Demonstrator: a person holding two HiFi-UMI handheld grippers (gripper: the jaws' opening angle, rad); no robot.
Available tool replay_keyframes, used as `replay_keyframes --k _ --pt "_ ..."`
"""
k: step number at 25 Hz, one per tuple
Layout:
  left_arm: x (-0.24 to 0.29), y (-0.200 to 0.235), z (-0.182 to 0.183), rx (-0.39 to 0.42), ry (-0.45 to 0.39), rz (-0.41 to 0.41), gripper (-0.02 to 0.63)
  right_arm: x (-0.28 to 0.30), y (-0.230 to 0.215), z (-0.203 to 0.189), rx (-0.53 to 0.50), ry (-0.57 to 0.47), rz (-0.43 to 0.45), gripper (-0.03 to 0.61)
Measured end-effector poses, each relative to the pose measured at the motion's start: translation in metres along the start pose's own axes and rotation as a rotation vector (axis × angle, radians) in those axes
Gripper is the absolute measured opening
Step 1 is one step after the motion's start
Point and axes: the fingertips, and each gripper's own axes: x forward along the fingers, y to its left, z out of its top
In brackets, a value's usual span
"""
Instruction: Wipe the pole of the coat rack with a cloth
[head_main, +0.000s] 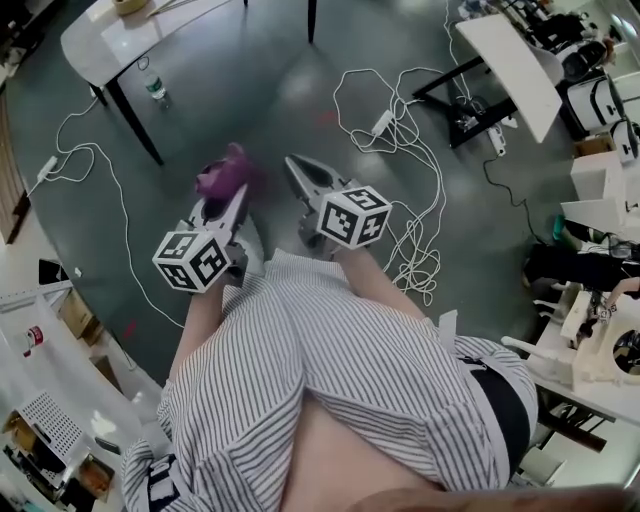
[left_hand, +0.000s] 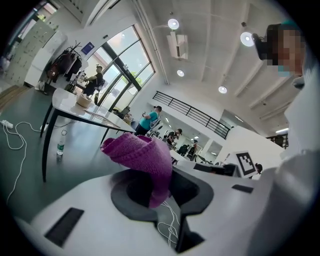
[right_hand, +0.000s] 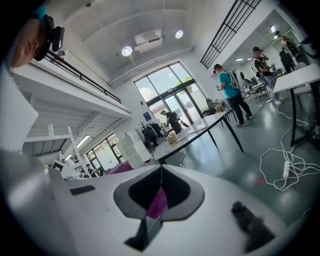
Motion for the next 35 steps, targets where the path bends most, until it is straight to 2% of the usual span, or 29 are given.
replay_keyframes --k 7,11,22,27,35 --pt "0.043 0.052 0.035 -0.029 0.005 -0.004 0.083 0.064 -0.020 0.018 -0.023 0.012 0.002 0.016" --pt "0.075 0.083 0.076 -0.021 0.014 -0.021 0.083 0.111 -0.044 0.045 -0.007 0.014 -0.033 0.016" --pt "0.144 0.171 0.180 0.025 0.041 -0.086 0.083 0.247 -0.056 0.122 -0.016 -0.049 -0.040 0.015" --pt "0.160 0.206 0.194 0.019 0.065 -0.090 0.083 0.284 -0.064 0.129 -0.016 -0.043 -0.057 0.015" --pt "0.201 0.243 0.204 -0.029 0.096 -0.083 0.083 0.319 -0.108 0.140 0.027 -0.029 -0.110 0.015"
